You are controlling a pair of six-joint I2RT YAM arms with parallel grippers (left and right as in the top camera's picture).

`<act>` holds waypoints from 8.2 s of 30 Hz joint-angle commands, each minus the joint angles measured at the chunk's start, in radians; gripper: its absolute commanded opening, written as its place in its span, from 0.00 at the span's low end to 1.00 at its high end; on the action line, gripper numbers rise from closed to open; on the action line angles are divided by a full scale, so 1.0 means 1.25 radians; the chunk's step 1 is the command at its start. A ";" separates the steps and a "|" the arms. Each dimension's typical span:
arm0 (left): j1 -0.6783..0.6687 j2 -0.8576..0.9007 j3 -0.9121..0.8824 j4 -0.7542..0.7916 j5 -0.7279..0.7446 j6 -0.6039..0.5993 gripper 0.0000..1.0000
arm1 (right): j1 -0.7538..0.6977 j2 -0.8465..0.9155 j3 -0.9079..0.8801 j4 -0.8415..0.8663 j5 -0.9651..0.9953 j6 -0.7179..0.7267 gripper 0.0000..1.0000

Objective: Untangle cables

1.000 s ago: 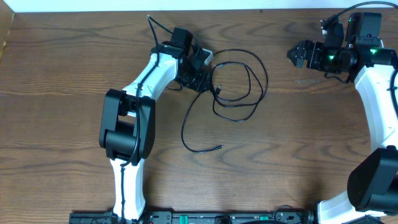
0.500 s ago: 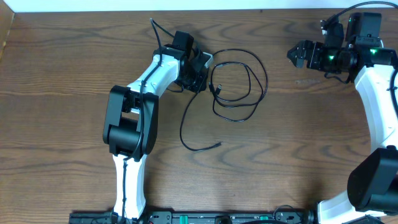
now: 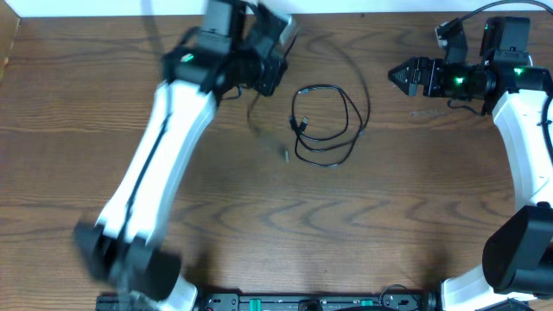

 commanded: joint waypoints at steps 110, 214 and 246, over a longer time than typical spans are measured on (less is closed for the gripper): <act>-0.049 0.076 0.010 -0.029 -0.013 -0.009 0.80 | -0.253 0.033 0.098 0.042 0.160 0.281 0.99; -0.145 0.511 0.011 0.329 -0.355 -0.033 0.07 | -0.012 0.033 0.095 -0.156 0.241 0.171 0.99; -0.077 -0.211 0.011 0.133 -0.022 -0.148 0.07 | 0.068 0.033 0.092 -0.105 -0.382 -0.347 0.91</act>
